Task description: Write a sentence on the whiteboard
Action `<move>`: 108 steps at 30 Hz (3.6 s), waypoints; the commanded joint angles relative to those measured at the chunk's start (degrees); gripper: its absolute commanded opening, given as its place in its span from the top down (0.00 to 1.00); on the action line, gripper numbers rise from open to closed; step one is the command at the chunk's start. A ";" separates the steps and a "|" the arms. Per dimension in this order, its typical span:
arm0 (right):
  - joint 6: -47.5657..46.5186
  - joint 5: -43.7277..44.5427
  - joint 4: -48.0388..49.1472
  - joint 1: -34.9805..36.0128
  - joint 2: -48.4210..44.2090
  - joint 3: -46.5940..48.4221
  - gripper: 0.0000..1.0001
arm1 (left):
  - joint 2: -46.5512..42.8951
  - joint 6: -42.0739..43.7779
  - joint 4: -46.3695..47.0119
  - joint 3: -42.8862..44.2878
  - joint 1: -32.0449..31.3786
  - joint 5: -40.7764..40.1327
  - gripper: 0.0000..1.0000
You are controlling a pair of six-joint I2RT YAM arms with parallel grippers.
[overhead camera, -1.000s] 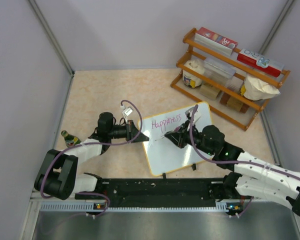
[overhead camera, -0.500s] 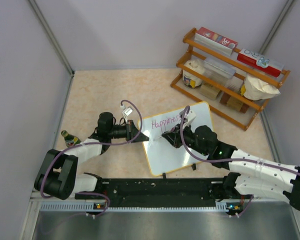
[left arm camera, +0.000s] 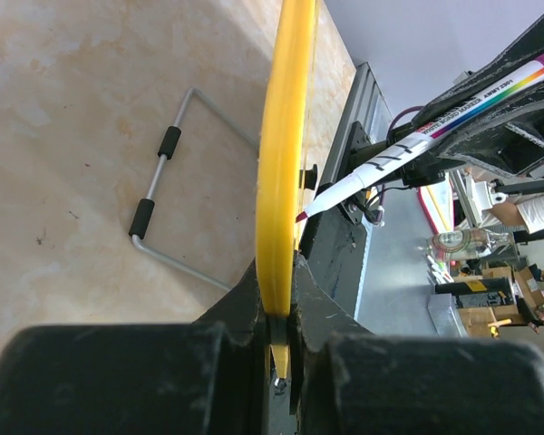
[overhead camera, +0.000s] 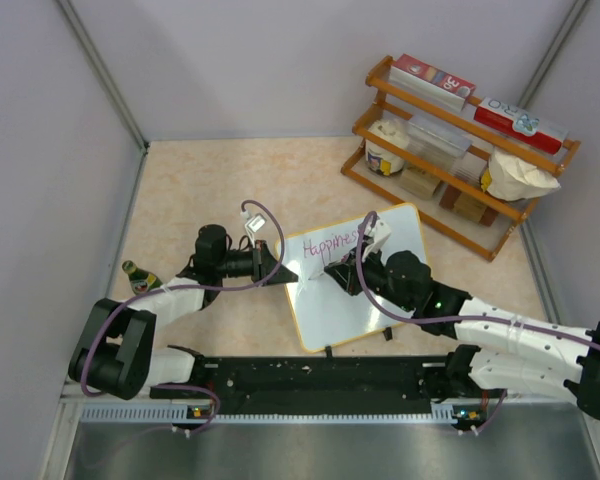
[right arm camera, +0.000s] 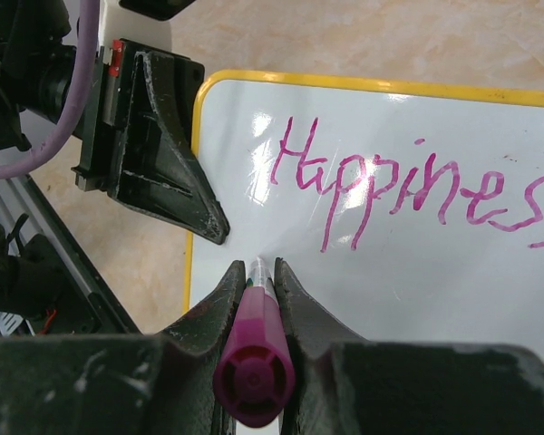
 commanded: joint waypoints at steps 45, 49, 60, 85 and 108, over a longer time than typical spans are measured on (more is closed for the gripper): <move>-0.11 4.84 -1.22 0.86 -1.76 3.94 1.00 | 0.16 3.74 -1.15 -3.08 -0.68 -2.66 1.00; 0.24 4.93 -2.63 0.77 -1.67 3.15 1.00 | 0.34 3.74 -0.97 -3.08 -0.68 -2.66 1.00; 2.44 4.23 -5.26 0.77 -2.28 0.34 1.00 | -0.10 3.74 -1.23 -3.26 -0.68 -2.66 1.00; 3.58 7.56 -9.13 0.77 -5.54 -0.46 1.00 | -1.15 3.91 -2.29 -3.26 -0.68 -2.93 1.00; 0.59 4.67 -6.41 -4.32 -3.34 6.40 1.00 | -1.59 4.18 -2.64 -3.44 -0.68 -3.10 1.00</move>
